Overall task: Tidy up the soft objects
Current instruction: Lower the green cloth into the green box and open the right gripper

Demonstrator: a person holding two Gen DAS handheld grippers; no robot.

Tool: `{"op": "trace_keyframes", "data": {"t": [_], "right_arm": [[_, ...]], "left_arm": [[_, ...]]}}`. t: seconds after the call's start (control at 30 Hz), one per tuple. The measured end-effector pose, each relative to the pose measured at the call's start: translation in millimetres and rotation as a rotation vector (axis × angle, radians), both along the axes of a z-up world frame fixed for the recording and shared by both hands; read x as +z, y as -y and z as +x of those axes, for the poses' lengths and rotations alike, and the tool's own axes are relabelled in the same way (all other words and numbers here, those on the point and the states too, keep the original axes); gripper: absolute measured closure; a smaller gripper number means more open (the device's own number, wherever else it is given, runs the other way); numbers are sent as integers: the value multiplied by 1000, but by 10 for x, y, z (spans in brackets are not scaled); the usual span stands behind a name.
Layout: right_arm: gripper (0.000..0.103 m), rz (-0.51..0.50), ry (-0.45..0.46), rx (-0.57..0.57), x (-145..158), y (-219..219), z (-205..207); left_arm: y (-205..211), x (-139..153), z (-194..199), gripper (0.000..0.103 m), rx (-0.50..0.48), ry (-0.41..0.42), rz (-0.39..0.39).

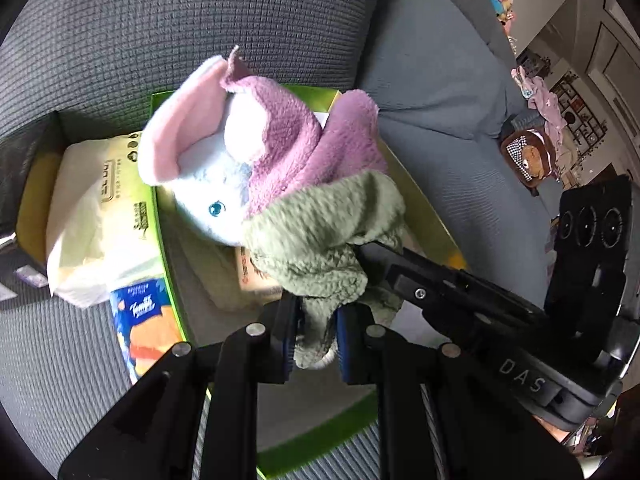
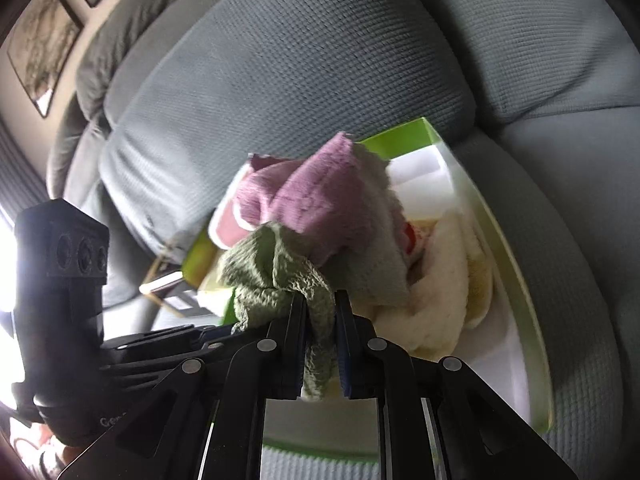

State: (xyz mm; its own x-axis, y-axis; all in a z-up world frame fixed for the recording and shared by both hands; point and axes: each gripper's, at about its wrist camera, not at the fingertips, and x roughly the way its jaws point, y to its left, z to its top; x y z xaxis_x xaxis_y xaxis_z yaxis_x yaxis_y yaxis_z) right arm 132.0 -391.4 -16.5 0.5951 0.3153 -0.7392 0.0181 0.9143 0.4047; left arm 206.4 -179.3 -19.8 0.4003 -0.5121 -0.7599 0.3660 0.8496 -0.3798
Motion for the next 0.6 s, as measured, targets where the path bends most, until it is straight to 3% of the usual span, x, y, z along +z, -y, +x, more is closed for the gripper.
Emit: {"op": "trace_keyframes", "data": {"t": [0.33,0.43,0.47,0.53,0.57,0.6], "right_arm": [[87,-56,-35,-27,-68,58,199],[87,-94,-54,-40,-80,65,243],[87,-101,-58,-41,-78,65,244],[87,-124,-58,-47,-50,79,221],[87,-139,-60,-56,-33,91,206],[81,-149,-63,-70,-10,124,177]], "left_arm": [[55,-58,189,90,28,0,49],[89,-54,216,85,38,6,64],[94,-47,208,80,37,13,73],[92,-33,185,56,54,36,121],[62,-29,171,44,51,41,116],[30,-8,140,40,41,47,93]]}}
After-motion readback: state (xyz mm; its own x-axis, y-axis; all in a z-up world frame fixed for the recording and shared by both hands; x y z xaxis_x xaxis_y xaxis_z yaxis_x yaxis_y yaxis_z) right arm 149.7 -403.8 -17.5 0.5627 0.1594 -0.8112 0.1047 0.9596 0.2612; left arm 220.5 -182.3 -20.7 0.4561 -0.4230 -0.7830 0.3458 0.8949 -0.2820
